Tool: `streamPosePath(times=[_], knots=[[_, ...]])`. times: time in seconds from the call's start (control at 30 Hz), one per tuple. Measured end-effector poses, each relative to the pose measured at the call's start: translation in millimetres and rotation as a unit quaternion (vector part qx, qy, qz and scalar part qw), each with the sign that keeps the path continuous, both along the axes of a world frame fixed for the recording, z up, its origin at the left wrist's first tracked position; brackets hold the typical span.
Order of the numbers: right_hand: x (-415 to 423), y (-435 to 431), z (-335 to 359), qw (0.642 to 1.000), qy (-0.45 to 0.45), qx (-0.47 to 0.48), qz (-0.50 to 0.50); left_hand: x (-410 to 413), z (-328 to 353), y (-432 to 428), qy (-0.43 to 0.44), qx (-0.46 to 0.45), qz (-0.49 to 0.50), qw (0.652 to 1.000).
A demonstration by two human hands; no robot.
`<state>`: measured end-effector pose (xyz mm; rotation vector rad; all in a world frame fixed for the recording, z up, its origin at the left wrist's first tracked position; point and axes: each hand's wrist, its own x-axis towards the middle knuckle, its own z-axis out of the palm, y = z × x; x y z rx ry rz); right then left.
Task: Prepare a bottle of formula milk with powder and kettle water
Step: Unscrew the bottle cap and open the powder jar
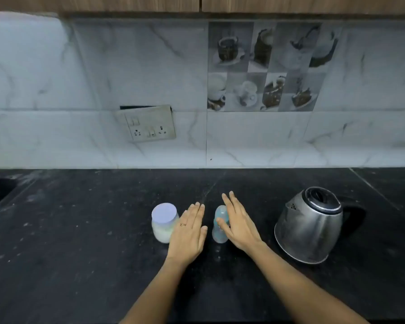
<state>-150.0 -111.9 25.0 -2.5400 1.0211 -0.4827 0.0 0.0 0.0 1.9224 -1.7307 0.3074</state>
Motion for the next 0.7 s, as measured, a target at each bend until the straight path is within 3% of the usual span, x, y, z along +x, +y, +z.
streamPosePath(times=[0.13, 0.4, 0.57, 0.7], knots=[[1, 3, -9, 1.0, 0.001, 0.009, -0.018, -8, -10, 7, 0.067, 0.028, 0.044, 0.996], [2, -3, -9, 0.997, -0.027, 0.065, -0.009, -13, -20, 5, 0.085, 0.053, 0.049, 0.994], [-11, 1, 1, 0.996, -0.047, 0.076, 0.021, -22, -18, 12, 0.243, 0.079, 0.009, 0.967], [-25, 26, 0, 0.994, -0.048, 0.08, 0.049, -34, -24, 24, 0.376, 0.08, -0.018, 0.923]])
